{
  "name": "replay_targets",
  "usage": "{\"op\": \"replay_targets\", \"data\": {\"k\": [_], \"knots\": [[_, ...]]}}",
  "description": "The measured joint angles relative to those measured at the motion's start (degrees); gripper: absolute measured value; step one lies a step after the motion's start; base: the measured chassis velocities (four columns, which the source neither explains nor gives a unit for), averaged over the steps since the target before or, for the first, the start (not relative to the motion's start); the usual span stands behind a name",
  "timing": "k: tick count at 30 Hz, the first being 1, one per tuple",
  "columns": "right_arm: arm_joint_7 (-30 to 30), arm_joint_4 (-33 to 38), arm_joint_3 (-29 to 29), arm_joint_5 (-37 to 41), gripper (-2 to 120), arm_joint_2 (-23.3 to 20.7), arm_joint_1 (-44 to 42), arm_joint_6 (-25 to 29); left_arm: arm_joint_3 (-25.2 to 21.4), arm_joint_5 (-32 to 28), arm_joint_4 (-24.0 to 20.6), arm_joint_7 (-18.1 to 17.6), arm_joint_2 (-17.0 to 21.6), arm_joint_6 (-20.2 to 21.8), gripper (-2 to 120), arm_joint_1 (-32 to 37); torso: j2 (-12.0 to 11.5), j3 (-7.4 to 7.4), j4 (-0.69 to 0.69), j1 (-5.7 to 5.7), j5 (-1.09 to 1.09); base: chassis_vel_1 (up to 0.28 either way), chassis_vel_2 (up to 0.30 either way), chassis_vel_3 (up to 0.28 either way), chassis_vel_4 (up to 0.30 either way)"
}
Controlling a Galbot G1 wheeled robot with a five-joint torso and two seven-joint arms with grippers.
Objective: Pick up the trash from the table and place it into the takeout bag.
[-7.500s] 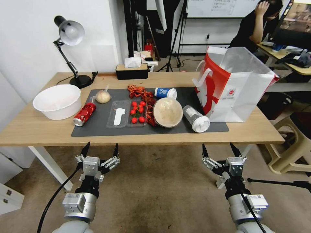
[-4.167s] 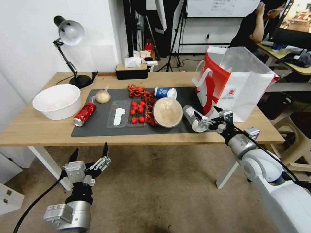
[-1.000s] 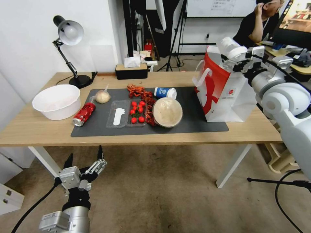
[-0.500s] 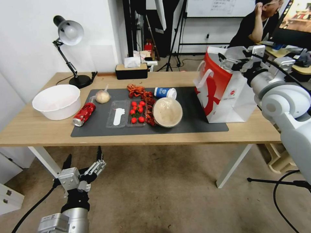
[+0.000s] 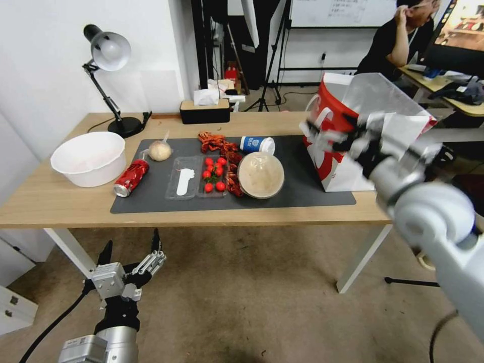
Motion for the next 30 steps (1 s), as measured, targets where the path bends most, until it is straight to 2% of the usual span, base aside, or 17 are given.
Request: {"op": "replay_targets", "data": {"k": [1, 3, 7, 8, 9, 10, 12, 13, 17, 21, 30], "knots": [[0.0, 0.0, 0.0, 0.0, 100, 0.0, 0.0, 0.0, 0.0, 0.0, 0.0, 0.0, 0.0, 0.0, 100, 0.0, 0.0, 0.0, 0.0, 0.0, 0.0, 0.0, 0.0, 0.0, 0.0], [-0.5, 1.8, 1.3, -2.7, 100, 0.7, -3.4, 1.4, 0.1, 0.0, 0.0, 0.3, 0.0, -0.1, 100, 0.0, 0.0, 0.0, 0.09, 0.01, -0.04, 0.0, 0.0, 0.0, 0.0], [-0.6, 2.3, 1.7, -3.4, 100, 1.0, -4.2, 1.9, 0.1, 0.0, 0.1, 0.3, 0.0, -0.1, 100, 0.0, 0.0, 0.0, 0.09, 0.01, -0.04, 0.0, 0.0, 0.0, 0.0], [-1.2, 5.9, 4.7, -11.0, 100, 5.2, -15.8, 6.6, 0.0, -0.1, 1.0, 0.5, 0.8, -0.6, 100, -0.2, 0.0, 0.0, 0.04, 0.0, -0.02, 0.0, 0.0, 0.0, 0.0], [-1.2, 5.9, 4.7, -11.0, 100, 5.2, -15.8, 6.6, 0.0, -0.1, 1.0, 0.5, 0.8, -0.6, 100, -0.2, 0.0, 0.0, 0.04, 0.0, -0.02, 0.0, 0.0, 0.0, 0.0], [-1.3, 6.2, 5.5, -13.5, 100, 7.3, -19.8, 8.8, -0.1, -0.3, 1.3, 0.5, 1.1, -0.7, 100, -0.3, 0.0, -0.01, 0.02, 0.0, -0.03, 0.0, 0.0, 0.0, 0.0], [-1.7, 5.1, 6.0, -19.1, 100, 12.0, -27.4, 15.7, -0.3, -0.8, 2.1, 0.6, 1.7, -0.7, 100, -0.8, 0.0, -0.01, 0.03, 0.0, -0.03, 0.0, 0.0, 0.0, 0.0], [-1.7, 5.1, 6.0, -19.1, 100, 12.0, -27.4, 15.7, -0.3, -0.8, 2.1, 0.6, 1.7, -0.7, 100, -0.8, 0.0, -0.01, 0.03, 0.0, -0.03, 0.0, 0.0, 0.0, 0.0], [-3.3, 0.0, 4.9, -25.0, 100, 16.9, -33.4, 25.2, -0.1, -1.3, 2.9, 0.7, 2.3, -0.8, 100, -1.5, 0.0, 0.0, 0.05, 0.0, -0.03, 0.0, 0.0, 0.0, 0.0], [-3.3, -2.9, 3.8, -27.5, 100, 18.6, -34.2, 27.7, 0.0, -1.6, 3.4, 0.7, 2.5, -0.9, 100, -1.9, 0.0, 0.0, 0.05, 0.0, -0.03, 0.0, 0.0, 0.0, 0.0], [-3.8, -4.6, 2.8, -29.8, 100, 20.4, -36.5, 29.2, 0.0, -1.9, 3.8, 0.9, 2.8, -1.0, 100, -2.7, 0.0, 0.0, 0.05, 0.01, -0.03, 0.0, 0.0, 0.0, 0.0]]}}
